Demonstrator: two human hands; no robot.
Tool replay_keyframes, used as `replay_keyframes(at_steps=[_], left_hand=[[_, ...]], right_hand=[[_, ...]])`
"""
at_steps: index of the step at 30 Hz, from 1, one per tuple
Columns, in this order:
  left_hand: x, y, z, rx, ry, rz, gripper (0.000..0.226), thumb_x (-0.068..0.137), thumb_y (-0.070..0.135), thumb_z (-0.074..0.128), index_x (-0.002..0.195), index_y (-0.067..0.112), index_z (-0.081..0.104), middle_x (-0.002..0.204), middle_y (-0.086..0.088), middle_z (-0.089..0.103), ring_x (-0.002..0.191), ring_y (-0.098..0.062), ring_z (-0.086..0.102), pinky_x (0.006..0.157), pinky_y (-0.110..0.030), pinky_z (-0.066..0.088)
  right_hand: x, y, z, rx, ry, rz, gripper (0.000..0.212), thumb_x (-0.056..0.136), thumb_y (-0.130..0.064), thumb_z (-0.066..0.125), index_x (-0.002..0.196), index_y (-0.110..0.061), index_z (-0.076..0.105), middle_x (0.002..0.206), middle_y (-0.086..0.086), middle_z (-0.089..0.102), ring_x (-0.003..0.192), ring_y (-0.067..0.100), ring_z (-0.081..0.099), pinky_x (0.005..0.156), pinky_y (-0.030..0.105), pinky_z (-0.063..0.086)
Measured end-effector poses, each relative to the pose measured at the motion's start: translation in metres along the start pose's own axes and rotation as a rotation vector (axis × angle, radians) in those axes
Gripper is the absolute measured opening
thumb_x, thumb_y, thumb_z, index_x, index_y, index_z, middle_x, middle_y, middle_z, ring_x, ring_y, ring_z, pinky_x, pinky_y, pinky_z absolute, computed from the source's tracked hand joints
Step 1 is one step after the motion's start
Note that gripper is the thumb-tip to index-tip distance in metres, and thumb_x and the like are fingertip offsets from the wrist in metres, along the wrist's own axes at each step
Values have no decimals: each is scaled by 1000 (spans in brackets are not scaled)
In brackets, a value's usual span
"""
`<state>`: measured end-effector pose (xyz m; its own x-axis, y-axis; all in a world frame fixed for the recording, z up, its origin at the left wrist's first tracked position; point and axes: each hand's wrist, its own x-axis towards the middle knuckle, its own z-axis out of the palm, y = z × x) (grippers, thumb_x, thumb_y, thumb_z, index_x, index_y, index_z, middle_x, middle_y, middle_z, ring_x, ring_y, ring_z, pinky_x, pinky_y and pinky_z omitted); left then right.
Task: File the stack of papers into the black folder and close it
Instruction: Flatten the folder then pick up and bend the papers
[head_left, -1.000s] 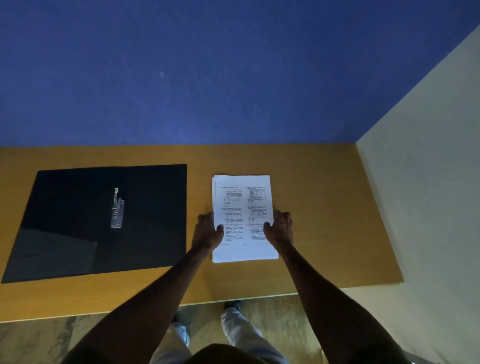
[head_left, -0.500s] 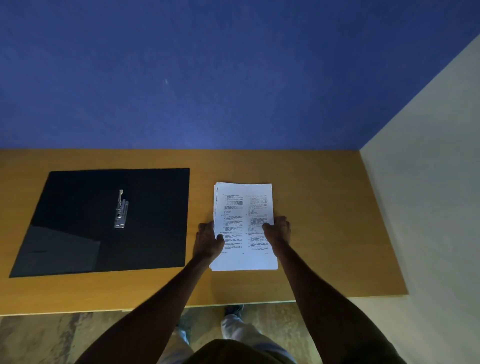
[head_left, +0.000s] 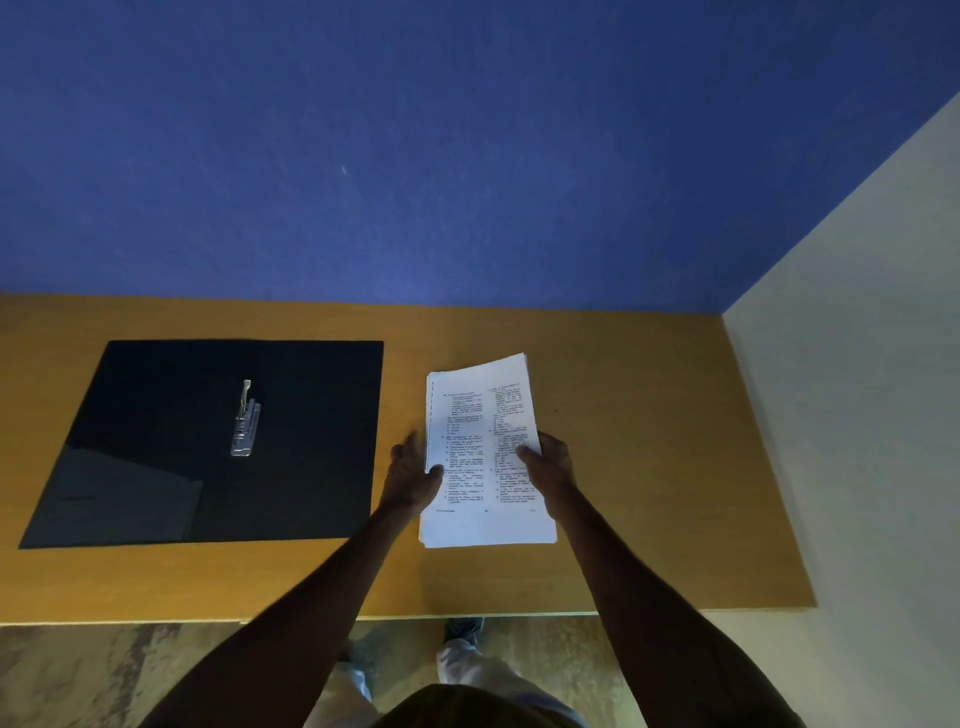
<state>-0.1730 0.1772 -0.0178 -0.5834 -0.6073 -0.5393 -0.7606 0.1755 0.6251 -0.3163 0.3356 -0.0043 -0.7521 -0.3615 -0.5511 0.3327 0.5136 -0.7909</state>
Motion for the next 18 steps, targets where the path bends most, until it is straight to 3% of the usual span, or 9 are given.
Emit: replay_keyframes(at_steps=[3, 5, 7, 10, 15, 18], left_hand=[[12, 16, -20, -410, 88, -83, 95, 101, 1, 68, 175, 14, 10, 173, -17, 33, 153, -38, 49, 111, -45, 52], [20, 27, -32, -618, 31, -40, 83, 101, -4, 66, 171, 13, 24, 161, -16, 53, 142, -34, 59, 97, -37, 59], [27, 36, -40, -645, 35, 39, 53, 103, -4, 62, 154, 5, 48, 145, -18, 66, 133, -39, 67, 91, -39, 61], [31, 50, -44, -626, 137, 134, 27, 109, -1, 53, 135, -3, 60, 133, -21, 71, 125, -43, 71, 103, -61, 61], [24, 71, -42, -526, 268, 334, 25, 112, 5, 49, 135, 0, 56, 133, -15, 70, 122, -37, 71, 102, -64, 60], [17, 76, -40, -581, 347, 510, 31, 115, 9, 48, 145, 1, 49, 138, -14, 67, 123, -31, 72, 94, -50, 66]], right_hand=[[-2, -3, -6, 89, -57, -62, 26, 104, 4, 62, 128, 7, 73, 114, 14, 77, 103, 30, 74, 72, 19, 63], [-3, -6, -8, 158, -75, -86, 24, 104, 3, 64, 124, 12, 73, 116, 19, 79, 100, 36, 78, 81, 36, 67], [-4, -10, -9, 209, -82, -122, 26, 104, 1, 65, 126, 15, 70, 125, 30, 76, 112, 50, 75, 96, 58, 61], [-1, -20, -11, 240, -91, -192, 26, 104, 5, 62, 127, 17, 67, 128, 36, 72, 116, 59, 70, 100, 70, 55], [5, -47, -12, 131, 38, -254, 32, 102, 11, 59, 133, 9, 67, 129, 26, 74, 120, 48, 72, 104, 68, 56], [7, -57, -14, 117, 79, -347, 33, 105, 5, 59, 137, 4, 66, 131, 19, 75, 122, 39, 73, 105, 62, 59]])
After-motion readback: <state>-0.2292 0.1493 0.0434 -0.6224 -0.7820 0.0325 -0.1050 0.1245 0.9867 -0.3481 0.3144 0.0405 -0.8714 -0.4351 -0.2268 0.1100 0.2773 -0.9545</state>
